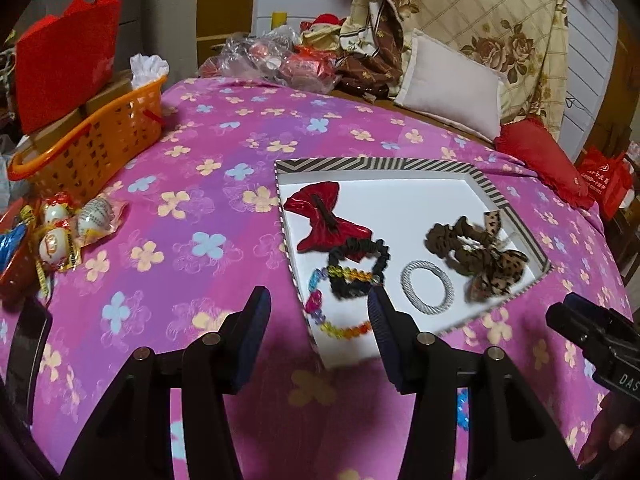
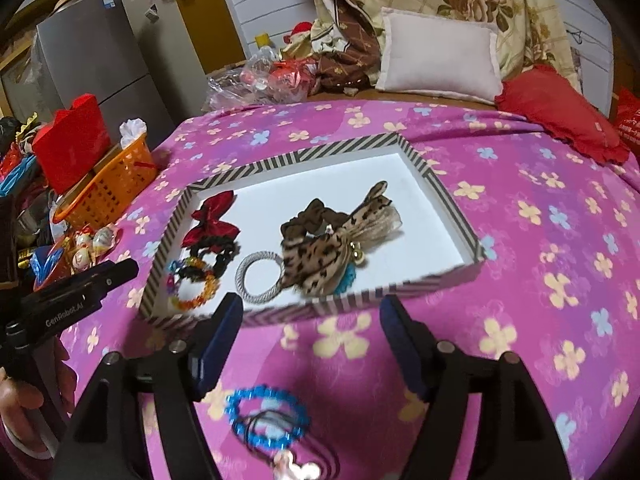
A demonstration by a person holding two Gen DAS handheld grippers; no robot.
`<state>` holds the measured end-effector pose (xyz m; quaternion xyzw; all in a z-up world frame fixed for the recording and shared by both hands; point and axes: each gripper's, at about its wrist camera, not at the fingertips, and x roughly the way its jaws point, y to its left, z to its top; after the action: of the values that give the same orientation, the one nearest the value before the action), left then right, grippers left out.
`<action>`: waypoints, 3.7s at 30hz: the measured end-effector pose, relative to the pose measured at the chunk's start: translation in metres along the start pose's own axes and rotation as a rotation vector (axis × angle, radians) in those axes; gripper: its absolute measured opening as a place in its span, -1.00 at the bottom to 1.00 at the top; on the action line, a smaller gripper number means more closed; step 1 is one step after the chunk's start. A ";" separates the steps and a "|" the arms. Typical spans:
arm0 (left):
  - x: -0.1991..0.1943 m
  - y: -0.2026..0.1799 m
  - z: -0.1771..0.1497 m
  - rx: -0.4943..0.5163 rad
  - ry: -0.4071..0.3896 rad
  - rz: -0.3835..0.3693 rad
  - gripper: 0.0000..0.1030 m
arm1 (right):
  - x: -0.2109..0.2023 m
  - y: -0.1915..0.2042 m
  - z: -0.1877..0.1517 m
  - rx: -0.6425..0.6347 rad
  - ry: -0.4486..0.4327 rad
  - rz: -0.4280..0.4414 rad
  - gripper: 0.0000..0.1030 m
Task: Organize jewelry
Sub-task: 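Move both grippers back toward the blue bead bracelet and black hair ties, then grasp the blue bead bracelet with the left gripper while the right gripper grasps the black hair ties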
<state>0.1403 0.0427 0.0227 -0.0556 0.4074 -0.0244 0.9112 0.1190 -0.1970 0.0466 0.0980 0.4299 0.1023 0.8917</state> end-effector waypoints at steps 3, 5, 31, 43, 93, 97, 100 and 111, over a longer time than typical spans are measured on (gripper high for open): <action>-0.012 -0.007 -0.008 0.006 -0.009 -0.009 -0.14 | -0.015 0.001 -0.011 -0.001 -0.005 -0.015 0.46; -0.020 -0.012 -0.014 0.017 -0.014 -0.016 -0.14 | -0.023 0.002 -0.018 -0.005 -0.011 -0.023 0.47; -0.050 -0.063 -0.070 0.105 0.015 -0.031 -0.14 | -0.078 -0.031 -0.083 0.040 -0.010 -0.102 0.50; -0.051 -0.065 -0.074 0.113 0.021 -0.030 -0.14 | -0.076 -0.031 -0.089 0.036 0.000 -0.107 0.50; -0.003 -0.056 -0.072 0.089 0.128 -0.054 -0.14 | 0.004 -0.004 -0.095 -0.220 0.156 -0.092 -0.95; 0.003 -0.066 -0.073 0.119 0.143 -0.079 -0.14 | -0.010 -0.018 -0.103 -0.188 0.145 -0.118 -0.95; 0.008 -0.077 -0.075 0.149 0.163 -0.096 -0.14 | -0.016 -0.028 -0.104 -0.163 0.138 -0.134 -0.95; 0.034 -0.106 -0.080 0.241 0.234 -0.159 -0.15 | -0.017 -0.046 -0.102 -0.104 0.133 -0.107 -0.86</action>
<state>0.1033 -0.0720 -0.0422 0.0253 0.4991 -0.1514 0.8528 0.0326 -0.2374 -0.0150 0.0214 0.4868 0.0833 0.8693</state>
